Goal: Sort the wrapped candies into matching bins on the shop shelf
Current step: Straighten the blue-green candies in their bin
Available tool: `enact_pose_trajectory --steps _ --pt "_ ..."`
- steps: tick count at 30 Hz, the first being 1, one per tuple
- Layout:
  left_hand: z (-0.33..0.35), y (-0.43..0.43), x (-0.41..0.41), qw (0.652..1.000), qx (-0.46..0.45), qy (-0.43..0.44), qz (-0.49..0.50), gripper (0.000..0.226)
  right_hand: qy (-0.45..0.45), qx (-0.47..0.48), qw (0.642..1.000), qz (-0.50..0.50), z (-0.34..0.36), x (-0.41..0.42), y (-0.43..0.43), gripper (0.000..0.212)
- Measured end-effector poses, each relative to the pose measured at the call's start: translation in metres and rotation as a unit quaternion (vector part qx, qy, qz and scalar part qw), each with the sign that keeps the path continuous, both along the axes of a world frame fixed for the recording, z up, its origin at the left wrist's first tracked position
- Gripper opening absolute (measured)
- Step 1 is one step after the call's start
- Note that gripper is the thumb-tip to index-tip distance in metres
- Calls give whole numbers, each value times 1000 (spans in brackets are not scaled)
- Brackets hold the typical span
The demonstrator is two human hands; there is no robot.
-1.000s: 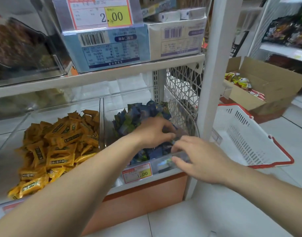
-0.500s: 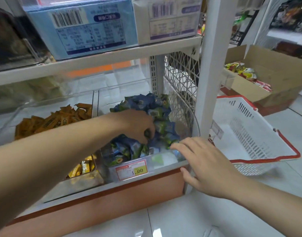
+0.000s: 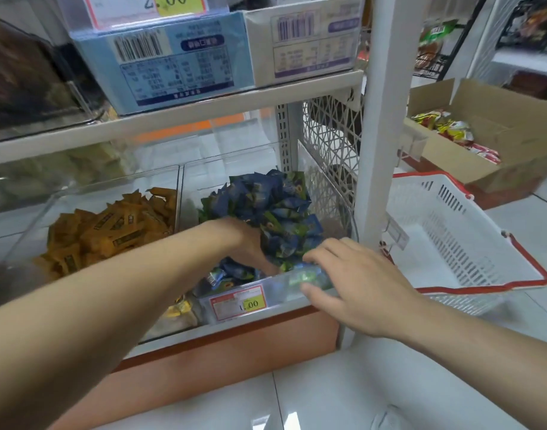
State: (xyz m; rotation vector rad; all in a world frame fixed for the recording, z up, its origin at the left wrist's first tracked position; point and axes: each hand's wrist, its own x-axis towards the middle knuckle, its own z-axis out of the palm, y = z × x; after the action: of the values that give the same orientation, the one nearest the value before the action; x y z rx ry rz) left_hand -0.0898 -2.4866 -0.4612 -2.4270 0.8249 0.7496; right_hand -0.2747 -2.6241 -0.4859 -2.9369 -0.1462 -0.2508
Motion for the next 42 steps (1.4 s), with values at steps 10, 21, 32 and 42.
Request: enact_pose_trajectory --steps 10,21,32,42 --pt "1 12 6 962 -209 110 134 55 232 126 963 -53 15 84 12 48" --pt "15 35 -2 774 -498 118 374 29 167 203 960 -97 19 104 4 37" --pt "25 127 -73 849 -441 -284 61 58 231 265 917 191 24 98 68 25" --pt "9 142 -55 847 -451 -270 78 63 282 -66 950 116 8 133 54 25"
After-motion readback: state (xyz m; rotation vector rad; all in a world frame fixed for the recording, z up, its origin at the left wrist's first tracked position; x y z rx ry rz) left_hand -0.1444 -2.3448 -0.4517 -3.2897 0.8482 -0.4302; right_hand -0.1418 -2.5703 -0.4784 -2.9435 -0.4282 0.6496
